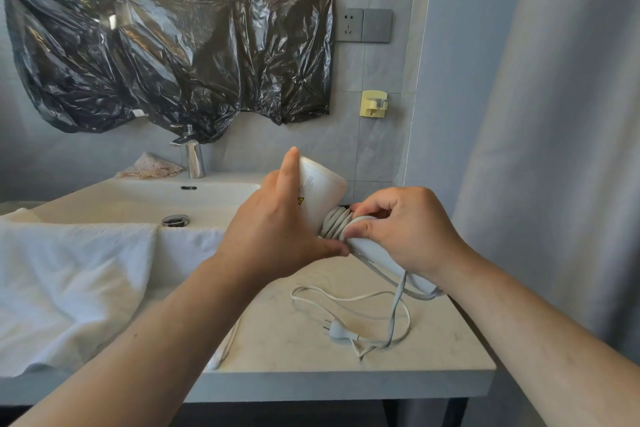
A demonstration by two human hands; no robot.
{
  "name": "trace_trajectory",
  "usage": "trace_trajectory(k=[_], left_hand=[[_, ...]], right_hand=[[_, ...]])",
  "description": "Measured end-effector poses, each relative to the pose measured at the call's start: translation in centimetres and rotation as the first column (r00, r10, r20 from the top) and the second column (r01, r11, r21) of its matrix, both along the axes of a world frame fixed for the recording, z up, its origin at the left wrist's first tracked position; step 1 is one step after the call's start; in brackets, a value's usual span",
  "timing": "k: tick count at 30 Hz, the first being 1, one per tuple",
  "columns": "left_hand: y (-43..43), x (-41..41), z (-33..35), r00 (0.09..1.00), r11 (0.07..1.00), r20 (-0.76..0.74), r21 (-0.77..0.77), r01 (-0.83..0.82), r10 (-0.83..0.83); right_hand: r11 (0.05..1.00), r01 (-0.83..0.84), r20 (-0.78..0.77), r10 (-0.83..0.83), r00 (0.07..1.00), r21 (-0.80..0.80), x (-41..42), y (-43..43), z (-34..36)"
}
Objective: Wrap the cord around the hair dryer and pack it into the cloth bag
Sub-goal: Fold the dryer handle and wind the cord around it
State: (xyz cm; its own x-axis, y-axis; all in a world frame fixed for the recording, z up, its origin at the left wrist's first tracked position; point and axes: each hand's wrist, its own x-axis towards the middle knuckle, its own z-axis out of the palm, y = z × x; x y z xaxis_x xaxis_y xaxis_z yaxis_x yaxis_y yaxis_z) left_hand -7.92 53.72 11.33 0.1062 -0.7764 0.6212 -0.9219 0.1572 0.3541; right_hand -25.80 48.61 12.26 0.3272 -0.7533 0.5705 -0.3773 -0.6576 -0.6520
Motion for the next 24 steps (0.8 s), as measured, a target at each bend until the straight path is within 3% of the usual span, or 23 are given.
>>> trace_trajectory(k=[9, 12, 20, 24], left_hand=[[-0.2, 0.1, 0.3, 0.993, 0.999, 0.115, 0.041, 0.005, -0.009], [-0.6, 0.2, 0.0, 0.99, 0.999, 0.142, 0.039, -0.008, 0.003], [-1.0, 0.5, -0.8, 0.982, 1.0, 0.187, -0.02, 0.021, -0.017], [-0.9, 0.4, -0.7, 0.98, 0.998, 0.197, -0.041, 0.038, -0.029]], right_hand=[[1.0, -0.001, 0.023, 0.001, 1.0, -0.011, 0.2, -0.3, -0.2], [0.998, -0.04, 0.012, 0.039, 0.999, 0.057, 0.3, -0.7, -0.4], [0.987, -0.11, -0.182, 0.13, 0.975, 0.116, 0.8, -1.0, -0.5], [0.975, -0.17, -0.049, 0.178, 0.983, 0.142, 0.5, -1.3, -0.9]])
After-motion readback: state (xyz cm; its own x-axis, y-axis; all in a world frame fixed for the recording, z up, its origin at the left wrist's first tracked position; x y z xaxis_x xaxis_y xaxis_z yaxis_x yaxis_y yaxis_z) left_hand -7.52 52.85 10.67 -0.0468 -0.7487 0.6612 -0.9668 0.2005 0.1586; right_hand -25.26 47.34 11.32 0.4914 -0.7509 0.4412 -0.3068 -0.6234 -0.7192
